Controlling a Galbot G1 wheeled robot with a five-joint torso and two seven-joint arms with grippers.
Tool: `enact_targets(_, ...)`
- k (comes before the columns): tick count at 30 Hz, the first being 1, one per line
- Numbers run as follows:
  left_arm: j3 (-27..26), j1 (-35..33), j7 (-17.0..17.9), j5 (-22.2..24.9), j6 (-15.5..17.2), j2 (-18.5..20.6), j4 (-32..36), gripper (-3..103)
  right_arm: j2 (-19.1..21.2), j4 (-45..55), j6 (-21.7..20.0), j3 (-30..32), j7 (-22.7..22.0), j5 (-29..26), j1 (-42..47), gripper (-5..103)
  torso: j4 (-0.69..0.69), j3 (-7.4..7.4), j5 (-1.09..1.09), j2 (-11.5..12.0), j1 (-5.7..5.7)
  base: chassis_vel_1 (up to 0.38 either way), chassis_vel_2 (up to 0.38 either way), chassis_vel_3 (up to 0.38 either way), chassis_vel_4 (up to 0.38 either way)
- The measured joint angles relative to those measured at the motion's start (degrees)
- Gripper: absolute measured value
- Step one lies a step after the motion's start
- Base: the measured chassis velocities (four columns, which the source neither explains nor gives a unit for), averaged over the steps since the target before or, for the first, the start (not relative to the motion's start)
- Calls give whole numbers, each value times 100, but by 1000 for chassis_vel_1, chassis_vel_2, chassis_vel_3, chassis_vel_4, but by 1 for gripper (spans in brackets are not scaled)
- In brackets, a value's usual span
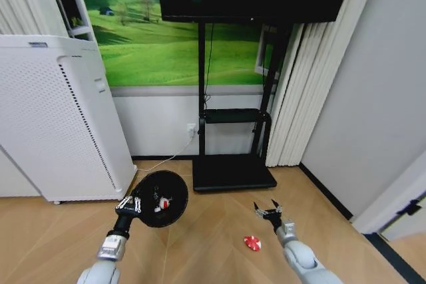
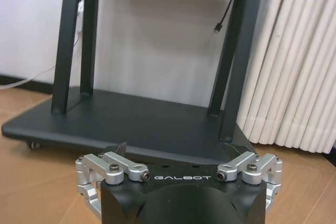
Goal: Pick up the trash bin and place the garbage on the floor into it.
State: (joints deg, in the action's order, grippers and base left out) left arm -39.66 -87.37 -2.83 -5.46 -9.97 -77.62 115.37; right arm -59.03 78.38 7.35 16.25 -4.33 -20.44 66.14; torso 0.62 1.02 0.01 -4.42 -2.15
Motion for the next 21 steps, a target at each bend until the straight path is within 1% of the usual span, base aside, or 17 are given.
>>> enact_targets(1,0,-3,5,-1,0,2,-5,6,66,-9,-90,-82,-56,20,-2,100,0,0,1,0,0,59,30,5,-18)
enact_targets(2,0,-3,5,-1,0,2,-5,6,66,-9,-90,-82,-56,20,-2,100,0,0,1,0,0,59,30,5,-18)
enact_targets(4,-18,-3,9,0,-7,8,-35,6,231,-12,-385,-243,-107,60,34,100,0,0,-6,0,0,74,65,-61,-30)
enact_targets(6,-100,18,9,40,-14,16,-98,6,369,-104,-516,-471,-118,96,111,100,3,0,-2,0,0,90,87,-69,-52)
enact_targets(7,-100,18,9,40,-14,16,-98,6,369,-104,-516,-471,-118,96,111,100,3,0,-2,0,0,91,87,-81,-62)
enact_targets(11,-209,62,12,109,-36,144,-185,6,526,-289,-521,-829,-124,-2,248,100,5,0,-1,0,0,20,17,-40,-21)
enact_targets(14,-238,101,11,164,-37,205,-208,6,594,-313,-545,-973,-108,-62,354,100,5,0,0,0,0,0,0,0,0)
enact_targets(21,-227,237,9,237,-35,249,-363,6,720,-302,-621,-1232,-73,4,583,100,5,0,-2,0,0,0,0,0,0)
